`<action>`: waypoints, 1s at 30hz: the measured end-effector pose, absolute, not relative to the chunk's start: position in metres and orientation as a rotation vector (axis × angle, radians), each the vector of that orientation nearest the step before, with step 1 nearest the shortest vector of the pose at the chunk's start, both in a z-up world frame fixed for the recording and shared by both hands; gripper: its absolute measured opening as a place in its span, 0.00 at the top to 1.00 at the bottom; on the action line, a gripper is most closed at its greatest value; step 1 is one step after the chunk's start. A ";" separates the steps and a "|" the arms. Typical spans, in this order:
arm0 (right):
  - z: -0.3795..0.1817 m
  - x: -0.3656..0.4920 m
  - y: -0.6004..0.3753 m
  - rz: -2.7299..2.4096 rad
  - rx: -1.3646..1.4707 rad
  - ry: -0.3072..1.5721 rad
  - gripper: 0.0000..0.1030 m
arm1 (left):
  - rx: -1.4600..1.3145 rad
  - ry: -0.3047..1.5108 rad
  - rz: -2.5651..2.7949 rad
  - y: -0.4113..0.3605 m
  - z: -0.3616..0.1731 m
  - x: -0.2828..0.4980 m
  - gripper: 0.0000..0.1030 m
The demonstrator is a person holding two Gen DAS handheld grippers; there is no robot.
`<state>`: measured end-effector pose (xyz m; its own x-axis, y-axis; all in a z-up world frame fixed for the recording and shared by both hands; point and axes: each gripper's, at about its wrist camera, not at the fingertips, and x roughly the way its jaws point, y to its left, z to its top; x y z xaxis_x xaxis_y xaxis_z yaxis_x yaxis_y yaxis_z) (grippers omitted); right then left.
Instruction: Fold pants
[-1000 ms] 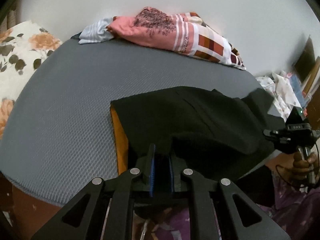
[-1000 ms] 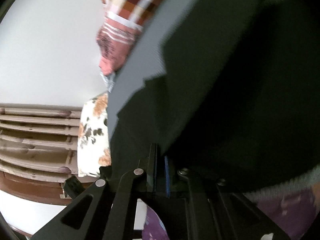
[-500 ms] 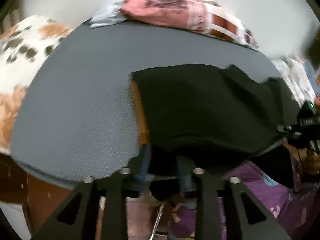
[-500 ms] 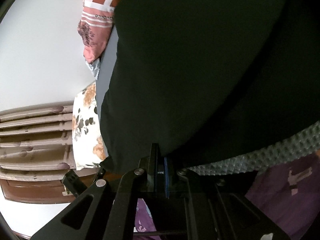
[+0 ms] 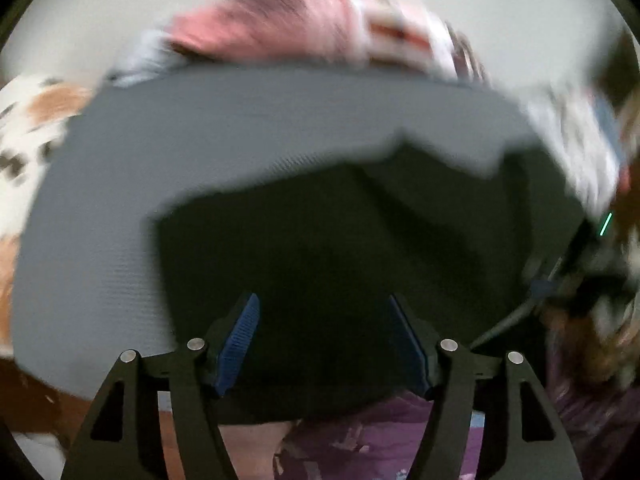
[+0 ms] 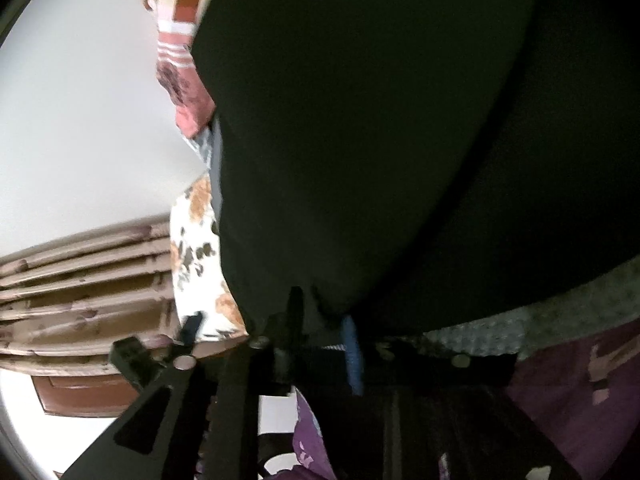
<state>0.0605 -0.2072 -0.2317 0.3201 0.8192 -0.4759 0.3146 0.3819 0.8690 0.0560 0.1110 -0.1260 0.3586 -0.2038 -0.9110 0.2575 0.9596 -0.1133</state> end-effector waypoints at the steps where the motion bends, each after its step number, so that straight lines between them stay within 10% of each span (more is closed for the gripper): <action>1: -0.227 0.060 -0.217 0.453 1.191 1.214 0.64 | 0.074 1.225 -0.309 0.102 -0.144 0.059 0.35; 20: -0.211 0.140 -0.486 0.114 1.394 0.658 0.54 | 0.071 1.272 -0.281 0.100 -0.165 0.062 0.23; 23: -0.208 0.146 -0.522 0.051 1.375 0.654 0.61 | 0.090 1.269 -0.278 0.096 -0.167 0.063 0.18; 26: -0.207 0.146 -0.545 -0.005 1.328 0.690 0.91 | 0.115 1.270 -0.282 0.089 -0.169 0.064 0.12; 30: -0.186 0.125 -0.565 -0.019 1.266 0.652 0.95 | 0.121 1.278 -0.279 0.086 -0.170 0.067 0.10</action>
<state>0.1251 -0.5653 -0.1856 0.8211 0.3340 -0.4629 0.3606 0.3251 0.8742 0.0672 0.0856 -0.1696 0.2607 -0.1390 -0.9554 0.2723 0.9600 -0.0653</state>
